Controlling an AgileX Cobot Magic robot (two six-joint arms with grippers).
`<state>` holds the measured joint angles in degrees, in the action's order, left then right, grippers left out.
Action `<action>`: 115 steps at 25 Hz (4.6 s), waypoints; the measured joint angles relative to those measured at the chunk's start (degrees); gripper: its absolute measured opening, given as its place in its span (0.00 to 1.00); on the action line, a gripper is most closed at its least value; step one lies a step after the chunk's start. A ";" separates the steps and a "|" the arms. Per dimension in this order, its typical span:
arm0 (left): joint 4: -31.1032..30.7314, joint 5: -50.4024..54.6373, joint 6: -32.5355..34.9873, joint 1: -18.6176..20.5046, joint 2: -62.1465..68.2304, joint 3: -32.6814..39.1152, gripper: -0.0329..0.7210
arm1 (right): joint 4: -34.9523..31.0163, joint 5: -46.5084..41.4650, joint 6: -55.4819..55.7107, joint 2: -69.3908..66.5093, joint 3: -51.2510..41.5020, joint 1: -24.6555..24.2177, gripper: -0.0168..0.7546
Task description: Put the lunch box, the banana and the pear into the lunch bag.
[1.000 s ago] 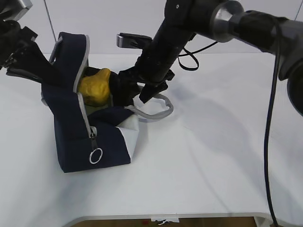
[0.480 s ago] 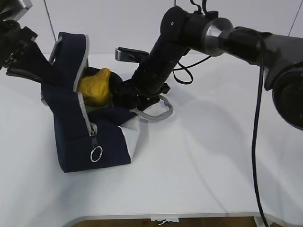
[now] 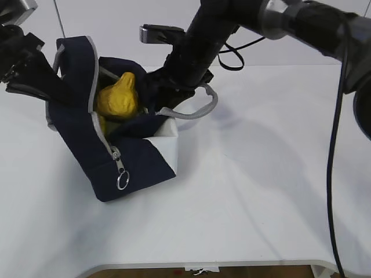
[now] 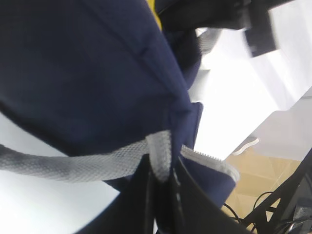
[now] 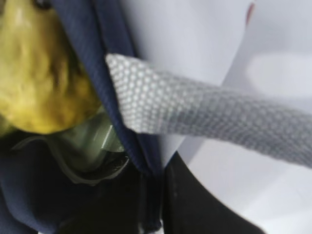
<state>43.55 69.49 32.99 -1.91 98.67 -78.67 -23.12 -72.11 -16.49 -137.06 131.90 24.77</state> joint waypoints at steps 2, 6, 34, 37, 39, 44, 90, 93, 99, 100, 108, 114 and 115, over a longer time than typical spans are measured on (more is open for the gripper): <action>0.00 -0.12 -1.04 0.00 -0.27 0.00 0.05 | 0.26 -0.47 1.16 1.51 0.00 0.00 0.06; -0.26 -0.46 -1.01 -0.22 -2.39 0.00 0.05 | 1.20 -1.21 2.38 4.56 0.00 0.00 0.05; 3.17 -4.24 2.21 -10.05 1.02 0.00 0.05 | 9.15 -1.03 10.13 9.41 -8.82 -4.06 0.05; 5.11 -6.52 4.85 -11.26 1.79 0.00 0.05 | 9.26 -1.23 11.77 10.22 -8.82 -6.88 0.05; 5.87 -7.49 5.47 -12.04 2.49 0.00 0.05 | 9.26 -1.23 12.57 10.22 -8.82 -8.10 0.05; 6.41 -8.89 6.29 -13.41 4.73 -1.93 0.05 | 9.71 -1.23 13.04 10.22 -8.91 -8.61 0.05; 2.33 -1.48 5.92 -13.99 7.56 -8.99 0.05 | 6.85 0.32 13.54 8.85 -7.79 -8.73 0.46; 2.33 -1.48 5.92 -13.99 7.56 -8.99 0.05 | 5.84 0.32 13.54 8.73 -7.79 -8.73 0.41; 2.31 -1.48 5.92 -13.99 7.56 -8.99 0.05 | 5.15 0.32 13.54 8.73 -7.79 -8.73 0.19; 2.31 -1.40 5.92 -13.99 7.56 -8.99 0.05 | 5.15 0.32 13.54 8.73 -7.79 -8.73 0.14; 1.09 -1.00 4.25 -13.99 7.56 -9.76 0.05 | 3.49 0.32 13.44 9.15 -7.79 -8.73 0.04; -2.63 0.04 -2.18 -13.99 7.79 -15.75 0.05 | 0.12 0.11 13.44 12.95 -7.79 -8.73 0.04; -3.38 0.13 -4.43 -13.99 7.79 -16.86 0.05 | 0.07 0.11 13.44 13.85 -7.79 -8.73 0.04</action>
<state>40.17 69.62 28.56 -15.89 106.45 -95.53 -23.05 -72.00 -3.05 -123.21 124.11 16.04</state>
